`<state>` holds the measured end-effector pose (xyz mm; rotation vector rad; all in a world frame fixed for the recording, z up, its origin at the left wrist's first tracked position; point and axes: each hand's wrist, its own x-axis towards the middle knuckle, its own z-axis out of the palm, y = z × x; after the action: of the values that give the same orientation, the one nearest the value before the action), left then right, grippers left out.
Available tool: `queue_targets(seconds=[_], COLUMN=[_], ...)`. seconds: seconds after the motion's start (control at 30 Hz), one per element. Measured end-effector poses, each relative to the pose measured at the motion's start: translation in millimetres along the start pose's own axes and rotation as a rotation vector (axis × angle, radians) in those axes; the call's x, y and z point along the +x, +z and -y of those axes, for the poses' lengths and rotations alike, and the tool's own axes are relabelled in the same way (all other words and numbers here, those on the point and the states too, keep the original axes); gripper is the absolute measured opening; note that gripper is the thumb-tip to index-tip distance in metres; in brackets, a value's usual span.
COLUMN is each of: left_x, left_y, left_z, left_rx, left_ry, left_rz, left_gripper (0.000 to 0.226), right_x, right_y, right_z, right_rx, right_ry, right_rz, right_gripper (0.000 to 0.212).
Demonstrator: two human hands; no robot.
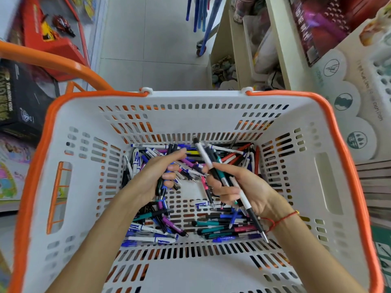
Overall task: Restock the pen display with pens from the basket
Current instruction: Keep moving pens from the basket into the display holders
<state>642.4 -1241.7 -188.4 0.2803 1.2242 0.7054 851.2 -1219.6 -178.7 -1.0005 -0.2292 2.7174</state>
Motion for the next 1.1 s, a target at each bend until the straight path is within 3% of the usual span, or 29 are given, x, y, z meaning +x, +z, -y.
queue_targets(seconds=[0.1, 0.2, 0.3, 0.4, 0.47, 0.6, 0.73, 0.87, 1.1], left_x=[-2, -8, -8, -4, -4, -5, -9, -10, -10], left_y=[-2, -6, -12, -15, -13, -12, 0, 3, 4], left_z=[-4, -5, -1, 0, 1, 3, 9, 12, 8], left_rx=[-0.094, 0.194, 0.537, 0.595, 0.622, 0.774, 0.886, 0.872, 0.799], left_ry=[0.010, -0.025, -0.095, -0.111, -0.127, -0.166, -0.154, -0.151, -0.163], left_rz=[0.016, 0.090, 0.130, 0.118, 0.135, 0.244, 0.426, 0.478, 0.400], left_gripper=[0.042, 0.039, 0.045, 0.055, 0.046, 0.032, 0.009, 0.020, 0.030], right_x=[-1, 0, -1, -4, -6, -4, 4, 7, 3], right_y=[-1, -2, -3, -2, 0, 3, 3, 1, -6], right_z=[-2, -5, 1, 8, 8, 1, -5, -5, 4], right_rx=[-0.209, -0.327, -0.376, -0.432, -0.569, -0.741, -0.876, -0.822, -0.391], right_ry=[0.153, 0.294, 0.306, 0.182, 0.097, 0.075, 0.077, -0.008, -0.137], right_rz=[0.120, 0.139, 0.035, -0.215, -0.340, -0.386, -0.468, -0.559, -0.636], right_gripper=[0.029, 0.028, 0.024, 0.018, 0.015, 0.006, 0.023, 0.030, 0.025])
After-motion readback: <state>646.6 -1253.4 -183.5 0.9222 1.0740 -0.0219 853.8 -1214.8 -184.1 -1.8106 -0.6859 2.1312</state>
